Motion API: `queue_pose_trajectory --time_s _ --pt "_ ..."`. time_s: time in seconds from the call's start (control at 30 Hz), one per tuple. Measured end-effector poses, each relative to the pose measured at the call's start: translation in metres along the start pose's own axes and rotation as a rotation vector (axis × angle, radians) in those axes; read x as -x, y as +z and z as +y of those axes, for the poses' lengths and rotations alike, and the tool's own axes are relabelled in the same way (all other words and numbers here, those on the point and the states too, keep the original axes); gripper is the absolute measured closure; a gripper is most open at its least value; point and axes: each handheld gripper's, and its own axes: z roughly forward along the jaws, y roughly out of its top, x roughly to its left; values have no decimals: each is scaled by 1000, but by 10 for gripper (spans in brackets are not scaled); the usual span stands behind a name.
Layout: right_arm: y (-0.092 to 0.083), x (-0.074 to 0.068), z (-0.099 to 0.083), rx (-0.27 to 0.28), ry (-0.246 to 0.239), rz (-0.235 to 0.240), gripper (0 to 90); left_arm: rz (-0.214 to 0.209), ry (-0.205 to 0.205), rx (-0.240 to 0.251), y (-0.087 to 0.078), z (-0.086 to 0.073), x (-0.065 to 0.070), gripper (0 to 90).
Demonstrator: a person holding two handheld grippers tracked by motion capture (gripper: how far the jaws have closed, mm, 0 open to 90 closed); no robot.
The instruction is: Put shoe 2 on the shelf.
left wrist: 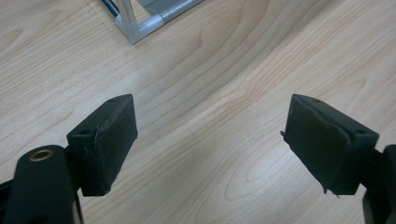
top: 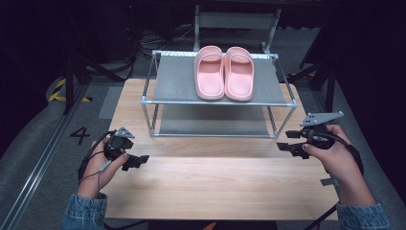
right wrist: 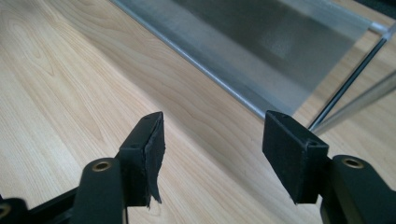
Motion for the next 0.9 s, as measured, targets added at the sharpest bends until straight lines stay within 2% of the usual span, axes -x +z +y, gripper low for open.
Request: queue_pose_trajectory --time_s 0.03,0.27,0.6,0.77,0.9 --pt "0 2 -5 -2 6 3 394 4 -12 5 0 0 0 178" --pt "2 12 -30 -21 29 9 379 15 -27 19 -3 -2 -6 178" --pt "15 20 -50 -57 33 19 379 40 -61 12 -2 -3 -12 178" --pt "23 24 -58 -43 52 29 369 42 -68 13 -1 -3 -14 179" --pt "30 27 -66 -28 86 32 360 33 -73 13 0 -3 -15 177"
